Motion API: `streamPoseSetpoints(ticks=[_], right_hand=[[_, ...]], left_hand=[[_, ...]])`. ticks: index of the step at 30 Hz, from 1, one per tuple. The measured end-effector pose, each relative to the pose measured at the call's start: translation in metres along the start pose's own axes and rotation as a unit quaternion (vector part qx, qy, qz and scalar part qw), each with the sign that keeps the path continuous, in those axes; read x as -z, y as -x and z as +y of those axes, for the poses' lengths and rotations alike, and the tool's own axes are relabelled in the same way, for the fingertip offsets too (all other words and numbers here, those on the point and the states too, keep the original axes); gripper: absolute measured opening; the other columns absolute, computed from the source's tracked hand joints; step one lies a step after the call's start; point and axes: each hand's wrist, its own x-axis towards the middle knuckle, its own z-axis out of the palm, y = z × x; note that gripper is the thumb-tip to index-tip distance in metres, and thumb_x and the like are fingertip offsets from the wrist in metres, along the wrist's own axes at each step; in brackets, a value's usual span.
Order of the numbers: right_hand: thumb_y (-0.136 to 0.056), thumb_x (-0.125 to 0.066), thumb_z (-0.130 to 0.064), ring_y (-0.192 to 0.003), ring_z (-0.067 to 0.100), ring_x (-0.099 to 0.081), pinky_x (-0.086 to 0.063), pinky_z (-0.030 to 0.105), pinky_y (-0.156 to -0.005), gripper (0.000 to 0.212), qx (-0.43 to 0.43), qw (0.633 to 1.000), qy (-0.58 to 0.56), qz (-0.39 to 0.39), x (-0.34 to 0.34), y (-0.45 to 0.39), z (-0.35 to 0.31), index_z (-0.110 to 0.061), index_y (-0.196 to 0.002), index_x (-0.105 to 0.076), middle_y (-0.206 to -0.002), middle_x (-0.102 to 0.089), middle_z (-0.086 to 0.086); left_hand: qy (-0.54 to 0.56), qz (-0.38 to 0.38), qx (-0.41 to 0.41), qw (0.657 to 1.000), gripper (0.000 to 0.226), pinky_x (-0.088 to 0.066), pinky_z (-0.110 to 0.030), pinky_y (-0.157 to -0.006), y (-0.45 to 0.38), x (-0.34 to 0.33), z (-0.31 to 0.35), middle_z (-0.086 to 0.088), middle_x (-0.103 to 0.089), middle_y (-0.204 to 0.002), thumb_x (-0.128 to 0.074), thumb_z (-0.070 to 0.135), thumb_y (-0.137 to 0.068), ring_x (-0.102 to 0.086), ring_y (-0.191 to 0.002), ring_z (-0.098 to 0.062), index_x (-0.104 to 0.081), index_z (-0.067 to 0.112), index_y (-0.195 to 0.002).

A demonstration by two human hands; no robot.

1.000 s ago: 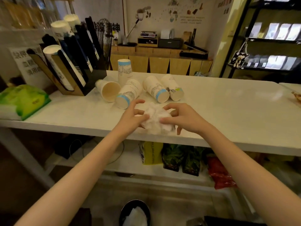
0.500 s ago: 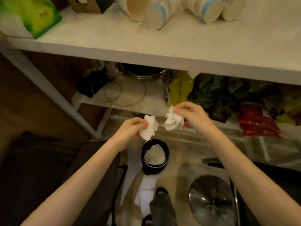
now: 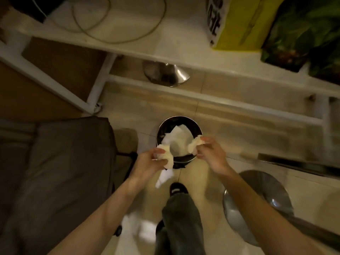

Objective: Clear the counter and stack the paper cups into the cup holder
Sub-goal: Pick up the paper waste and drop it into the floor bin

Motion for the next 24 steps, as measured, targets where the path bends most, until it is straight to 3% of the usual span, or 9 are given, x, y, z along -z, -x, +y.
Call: streamPoseSetpoints(ticks=[2, 6, 7, 10, 13, 16, 21, 24], right_hand=[[-0.083, -0.054, 0.001, -0.093, 0.026, -0.058, -0.051, 0.035, -0.079, 0.041, -0.01, 1.0, -0.002, -0.014, -0.009, -0.033, 0.019, -0.008, -0.122, -0.05, -0.104, -0.058, 0.01], [-0.078, -0.059, 0.007, -0.109, 0.033, -0.055, -0.051, 0.038, -0.086, 0.046, -0.036, 0.999, -0.014, -0.02, -0.024, -0.087, 0.054, -0.008, -0.12, -0.049, -0.118, -0.051, 0.014], [-0.077, -0.06, 0.006, -0.11, 0.033, -0.054, -0.051, 0.039, -0.089, 0.05, -0.041, 0.999, -0.017, -0.022, -0.026, -0.096, 0.06, -0.008, -0.123, -0.048, -0.121, -0.052, 0.014], [-0.08, -0.06, 0.002, -0.109, 0.029, -0.054, -0.049, 0.041, -0.093, 0.064, -0.058, 0.997, -0.009, -0.053, -0.029, -0.114, 0.075, -0.014, -0.137, -0.035, -0.128, -0.051, 0.012], [-0.08, -0.059, 0.002, -0.115, 0.032, -0.051, -0.049, 0.042, -0.093, 0.076, -0.085, 0.993, 0.005, -0.082, -0.027, -0.113, 0.077, -0.019, -0.144, -0.023, -0.134, -0.048, 0.013], [-0.081, -0.058, 0.003, -0.108, 0.03, -0.054, -0.049, 0.036, -0.083, 0.076, -0.105, 0.99, 0.003, -0.098, -0.019, -0.093, 0.068, -0.015, -0.144, -0.021, -0.125, -0.05, 0.016], [-0.084, -0.055, 0.002, -0.079, 0.018, -0.058, -0.047, 0.026, -0.068, 0.066, -0.078, 0.992, 0.016, -0.093, -0.009, -0.038, 0.03, -0.01, -0.141, -0.026, -0.093, -0.057, 0.005], [-0.084, -0.056, 0.001, -0.072, 0.015, -0.058, -0.046, 0.024, -0.061, 0.059, -0.068, 0.993, 0.029, -0.094, -0.006, 0.0, -0.008, -0.01, -0.137, -0.031, -0.106, -0.057, 0.015]], left_hand=[[-0.003, 0.01, 0.002, 1.0, 0.031, -0.054, -0.029, -0.07, -0.033, -0.01, -0.019, -0.01, -0.05, -0.105, -0.06, -0.009, -0.077, -0.054, -0.098, -0.026, -0.057, -0.002, -0.108], [0.018, -0.003, 0.019, 1.0, 0.034, -0.051, -0.022, -0.07, -0.087, -0.029, -0.046, -0.007, -0.05, -0.106, -0.054, -0.002, -0.084, -0.053, -0.096, -0.023, -0.051, 0.0, -0.118], [0.022, -0.014, 0.03, 0.999, 0.036, -0.051, -0.026, -0.075, -0.099, -0.033, -0.052, -0.009, -0.05, -0.11, -0.053, 0.002, -0.085, -0.054, -0.095, -0.022, -0.049, 0.002, -0.121], [-0.024, -0.043, 0.054, 0.997, 0.05, -0.042, -0.045, -0.102, -0.122, -0.041, -0.064, -0.013, -0.044, -0.135, -0.052, 0.014, -0.088, -0.048, -0.12, -0.03, -0.035, 0.014, -0.134], [-0.064, -0.052, 0.071, 0.994, 0.053, -0.035, -0.042, -0.108, -0.12, -0.042, -0.064, -0.008, -0.043, -0.142, -0.049, 0.028, -0.089, -0.042, -0.129, -0.027, -0.03, 0.021, -0.139], [-0.076, -0.038, 0.083, 0.993, 0.045, -0.035, -0.029, -0.095, -0.102, -0.034, -0.055, -0.004, -0.045, -0.132, -0.045, 0.023, -0.091, -0.042, -0.124, -0.021, -0.038, 0.014, -0.135], [-0.104, -0.053, 0.07, 0.991, 0.039, -0.034, -0.028, -0.092, -0.058, -0.016, -0.015, -0.01, -0.048, -0.132, -0.047, 0.02, -0.091, -0.045, -0.118, -0.021, -0.045, 0.01, -0.128], [-0.121, -0.074, 0.065, 0.988, 0.025, -0.035, -0.032, -0.097, -0.025, -0.006, 0.02, -0.009, -0.048, -0.125, -0.051, 0.018, -0.087, -0.045, -0.115, -0.022, -0.054, 0.016, -0.112]])
